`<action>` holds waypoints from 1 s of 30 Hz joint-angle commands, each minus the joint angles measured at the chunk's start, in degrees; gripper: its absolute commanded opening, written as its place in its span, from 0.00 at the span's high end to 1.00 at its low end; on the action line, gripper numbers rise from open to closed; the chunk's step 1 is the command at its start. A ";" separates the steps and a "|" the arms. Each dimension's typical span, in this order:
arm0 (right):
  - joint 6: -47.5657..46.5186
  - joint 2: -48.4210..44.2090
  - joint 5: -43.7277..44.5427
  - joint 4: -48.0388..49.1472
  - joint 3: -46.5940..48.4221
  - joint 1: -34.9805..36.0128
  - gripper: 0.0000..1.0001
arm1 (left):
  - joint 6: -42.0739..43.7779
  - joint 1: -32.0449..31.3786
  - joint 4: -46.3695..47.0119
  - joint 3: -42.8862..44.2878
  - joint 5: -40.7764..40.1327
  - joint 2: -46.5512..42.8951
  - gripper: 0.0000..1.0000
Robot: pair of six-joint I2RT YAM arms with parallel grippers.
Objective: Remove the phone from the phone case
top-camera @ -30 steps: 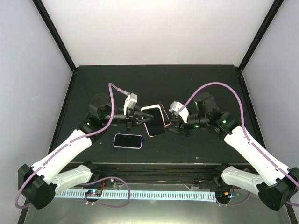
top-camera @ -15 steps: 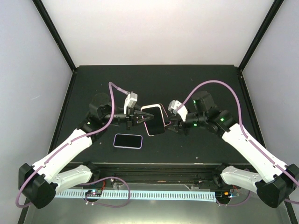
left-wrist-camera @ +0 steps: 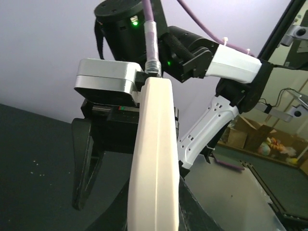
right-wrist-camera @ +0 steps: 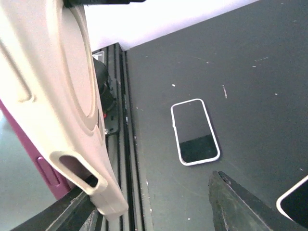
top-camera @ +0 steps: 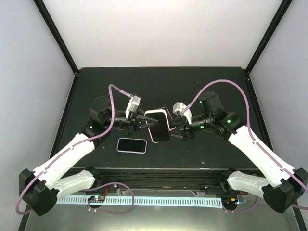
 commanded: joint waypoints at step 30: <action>7.19 0.01 -16.16 17.88 0.86 0.78 0.99 | 0.00 -2.47 -5.18 2.39 -2.83 1.56 0.98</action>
